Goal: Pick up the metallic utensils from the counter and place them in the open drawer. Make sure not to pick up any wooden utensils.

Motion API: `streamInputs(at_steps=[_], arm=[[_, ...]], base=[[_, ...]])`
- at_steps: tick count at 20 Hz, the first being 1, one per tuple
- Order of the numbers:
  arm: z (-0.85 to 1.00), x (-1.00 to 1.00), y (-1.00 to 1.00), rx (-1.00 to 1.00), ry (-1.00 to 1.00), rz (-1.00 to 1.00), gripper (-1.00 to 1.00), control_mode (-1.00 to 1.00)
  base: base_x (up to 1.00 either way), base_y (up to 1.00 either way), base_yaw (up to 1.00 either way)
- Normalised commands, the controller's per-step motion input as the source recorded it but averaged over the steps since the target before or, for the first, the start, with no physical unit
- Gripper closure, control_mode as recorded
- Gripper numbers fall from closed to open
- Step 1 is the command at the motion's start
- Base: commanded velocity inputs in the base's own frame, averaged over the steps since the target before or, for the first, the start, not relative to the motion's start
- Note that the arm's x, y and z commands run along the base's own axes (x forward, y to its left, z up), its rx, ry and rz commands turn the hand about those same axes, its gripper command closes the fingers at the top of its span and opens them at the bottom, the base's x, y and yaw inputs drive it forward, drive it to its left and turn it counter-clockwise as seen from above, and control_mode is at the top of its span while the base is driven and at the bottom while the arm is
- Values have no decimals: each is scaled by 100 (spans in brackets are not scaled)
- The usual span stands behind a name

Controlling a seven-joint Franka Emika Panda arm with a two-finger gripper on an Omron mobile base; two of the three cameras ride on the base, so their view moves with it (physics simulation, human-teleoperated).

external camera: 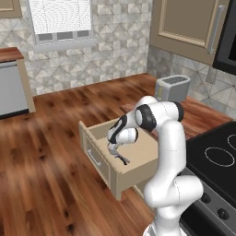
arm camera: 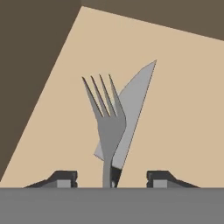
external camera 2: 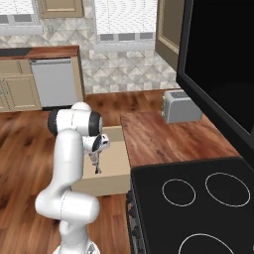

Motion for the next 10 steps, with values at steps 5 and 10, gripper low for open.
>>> streamInputs(at_steps=[5,10], arm=[[43,1,-1,0,0,0,-100,-100],[100,-5,-15,0,0,0,-100,-100]], base=[[0,0,0],[0,0,0]])
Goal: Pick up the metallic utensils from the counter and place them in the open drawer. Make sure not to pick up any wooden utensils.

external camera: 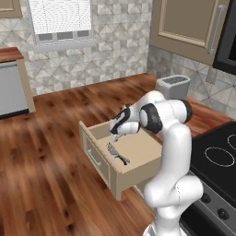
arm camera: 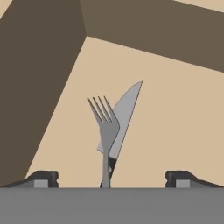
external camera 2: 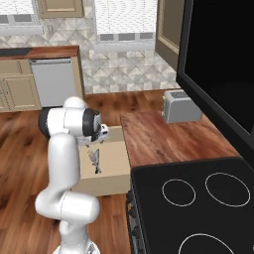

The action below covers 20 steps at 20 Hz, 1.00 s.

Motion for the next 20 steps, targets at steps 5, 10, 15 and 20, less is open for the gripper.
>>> streamInputs(at_steps=[5,10,15,20], arm=[[100,-36,-19,-1,1,-2,-100,-100],[85,-70,-18,-6,6,-15,-100,-100],[68,-90,-1,-9,2,-22,-100,-100],[66,-100,-14,2,-3,-10,-100,-100]], base=[[0,0,0],[0,0,0],[0,0,0],[0,0,0]])
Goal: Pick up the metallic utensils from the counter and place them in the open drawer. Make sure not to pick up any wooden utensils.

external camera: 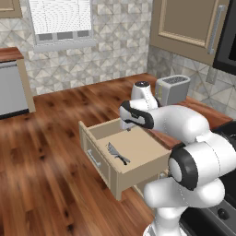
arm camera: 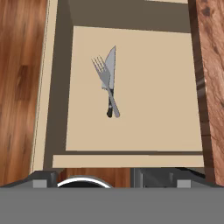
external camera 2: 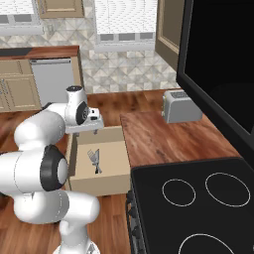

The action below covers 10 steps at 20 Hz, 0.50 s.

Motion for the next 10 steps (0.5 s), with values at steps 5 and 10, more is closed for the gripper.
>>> streamInputs(at_steps=[5,10], arm=[[28,-100,-11,10,-7,1,-100,-100],[3,-67,0,3,-5,4,-100,-100]], base=[[0,0,0],[0,0,0]])
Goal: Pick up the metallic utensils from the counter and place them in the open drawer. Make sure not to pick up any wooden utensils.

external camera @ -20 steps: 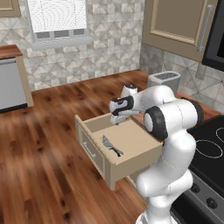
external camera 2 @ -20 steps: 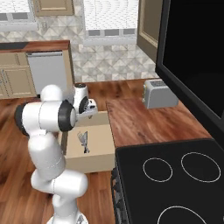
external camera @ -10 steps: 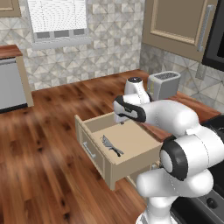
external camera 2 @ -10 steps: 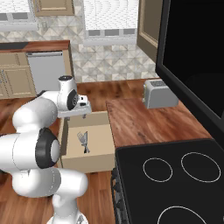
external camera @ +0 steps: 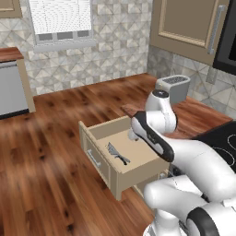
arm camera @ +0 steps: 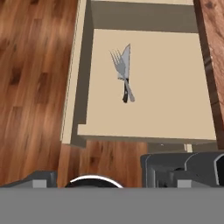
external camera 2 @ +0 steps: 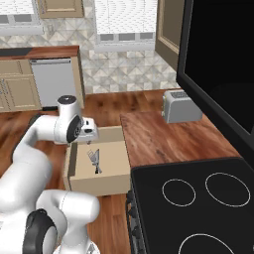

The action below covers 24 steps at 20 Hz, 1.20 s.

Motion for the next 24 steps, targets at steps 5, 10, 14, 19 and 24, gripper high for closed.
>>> streamInputs(at_steps=[5,10,14,19,24], arm=[[0,0,0,0,0,0,-100,-100],[0,0,0,0,0,0,-100,100],[0,0,0,0,0,0,-100,100],[0,0,0,0,0,0,-100,100],[0,0,0,0,0,0,-100,100]], base=[[0,0,0],[-6,0,0],[-92,36,8],[-87,98,30],[-46,100,49]])
